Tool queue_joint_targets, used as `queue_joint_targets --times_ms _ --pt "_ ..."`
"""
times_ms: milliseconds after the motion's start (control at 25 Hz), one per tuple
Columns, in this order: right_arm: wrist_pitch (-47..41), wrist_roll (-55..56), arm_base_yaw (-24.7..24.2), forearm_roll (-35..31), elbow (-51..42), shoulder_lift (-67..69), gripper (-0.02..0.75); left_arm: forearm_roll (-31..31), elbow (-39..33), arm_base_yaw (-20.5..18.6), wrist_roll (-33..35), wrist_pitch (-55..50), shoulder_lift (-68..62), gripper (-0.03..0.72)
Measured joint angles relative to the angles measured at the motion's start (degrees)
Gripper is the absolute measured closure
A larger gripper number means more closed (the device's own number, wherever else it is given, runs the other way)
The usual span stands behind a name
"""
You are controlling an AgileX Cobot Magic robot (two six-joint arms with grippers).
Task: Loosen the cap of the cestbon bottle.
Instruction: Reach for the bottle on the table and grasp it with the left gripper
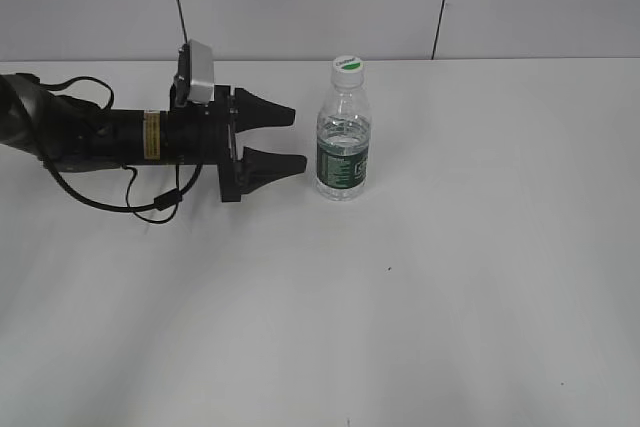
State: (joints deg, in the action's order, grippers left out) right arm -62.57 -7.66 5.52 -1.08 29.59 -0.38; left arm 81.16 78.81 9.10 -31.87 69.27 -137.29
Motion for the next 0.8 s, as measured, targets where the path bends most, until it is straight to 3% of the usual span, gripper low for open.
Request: queue_joint_targets --times_ms 400,800 --pt "0.00 0.00 0.00 0.00 0.00 0.00 0.295 -3.76 0.17 4.70 -0.39 -0.05 -0.97 0.153" --pt "0.00 0.00 0.00 0.00 0.00 0.00 0.295 -5.98 2.71 5.39 -0.46 -0.05 -3.19 0.152"
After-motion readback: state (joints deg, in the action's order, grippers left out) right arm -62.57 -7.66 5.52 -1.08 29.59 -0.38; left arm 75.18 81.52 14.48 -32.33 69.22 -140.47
